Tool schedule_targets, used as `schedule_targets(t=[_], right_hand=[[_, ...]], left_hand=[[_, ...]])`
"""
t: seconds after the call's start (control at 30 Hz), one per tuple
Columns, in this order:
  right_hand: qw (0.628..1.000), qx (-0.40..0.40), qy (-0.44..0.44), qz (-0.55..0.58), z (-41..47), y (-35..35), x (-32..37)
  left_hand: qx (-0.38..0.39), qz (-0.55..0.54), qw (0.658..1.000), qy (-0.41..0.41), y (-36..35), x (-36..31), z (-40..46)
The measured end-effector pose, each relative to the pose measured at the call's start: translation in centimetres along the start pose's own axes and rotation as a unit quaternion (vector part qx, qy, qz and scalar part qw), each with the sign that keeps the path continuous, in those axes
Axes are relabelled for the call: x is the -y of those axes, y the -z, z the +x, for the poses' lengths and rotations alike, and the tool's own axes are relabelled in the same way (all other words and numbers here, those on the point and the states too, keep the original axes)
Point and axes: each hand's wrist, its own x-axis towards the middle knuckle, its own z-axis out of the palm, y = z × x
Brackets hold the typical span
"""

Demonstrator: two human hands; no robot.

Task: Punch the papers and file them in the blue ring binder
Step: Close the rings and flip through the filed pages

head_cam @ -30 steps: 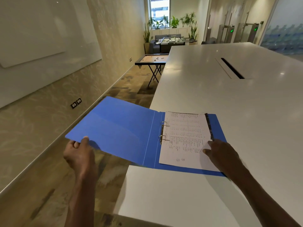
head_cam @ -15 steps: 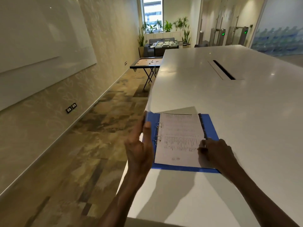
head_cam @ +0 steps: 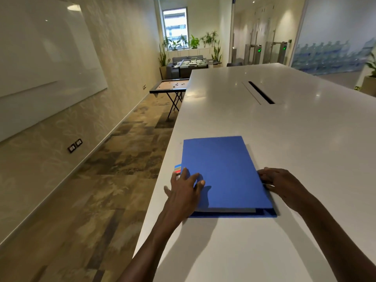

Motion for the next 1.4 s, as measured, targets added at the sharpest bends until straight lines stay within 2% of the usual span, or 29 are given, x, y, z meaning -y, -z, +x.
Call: schedule_targets(t=[0.07,0.1,0.17,0.23,0.3,0.4,0.53,0.67,0.77,0.87,1.1,1.27,1.4], right_hand=[[0.999,-0.025,-0.017,0.037,0.3,0.1,-0.4],[0.999,-0.038,-0.009,-0.001,0.4,0.1,-0.7],[0.988,-0.05,0.031,-0.142,-0.1,-0.2,-1.1],[0.953,-0.042,0.085,-0.286,-0.5,-0.8,-1.5],[0.914,-0.037,0.131,-0.382,-0.6,-1.6,-2.0],[0.894,-0.027,0.135,-0.427,-0.6,-2.5,-2.3],[0.845,-0.024,0.122,-0.52,-0.4,-3.1,-2.2],[0.825,-0.045,0.124,-0.55,-0.7,-3.7,-2.2],[0.785,-0.054,0.162,-0.595,-1.0,-4.0,-2.3],[0.764,-0.058,0.186,-0.615,-0.9,-3.9,-3.1],[0.761,-0.057,0.201,-0.614,0.5,-3.8,-5.4],[0.803,-0.05,0.168,-0.57,0.4,-3.6,-5.3],[0.83,-0.043,0.147,-0.537,0.4,-3.1,-4.9]], left_hand=[[0.009,0.054,0.998,-0.01,-0.7,0.1,0.2],[0.011,0.074,0.997,-0.017,-0.9,0.1,0.3],[0.011,0.095,0.995,-0.026,-1.3,0.3,0.4],[0.014,0.112,0.993,-0.029,-1.7,0.4,0.5],[0.02,0.131,0.991,-0.03,-2.1,0.5,0.6],[0.021,0.159,0.987,-0.033,-2.6,0.5,0.5],[0.023,0.183,0.982,-0.038,-3.0,0.6,0.5],[0.043,0.188,0.981,-0.029,-2.9,0.4,0.8],[0.056,0.189,0.98,-0.018,-2.6,-0.1,1.0],[0.058,0.196,0.979,-0.015,-2.6,-0.3,0.9],[0.061,0.188,0.98,-0.005,-2.5,-0.9,0.9],[0.055,0.17,0.983,-0.029,-2.0,-1.0,1.4],[0.05,0.111,0.992,-0.031,-2.1,-1.5,1.9]])
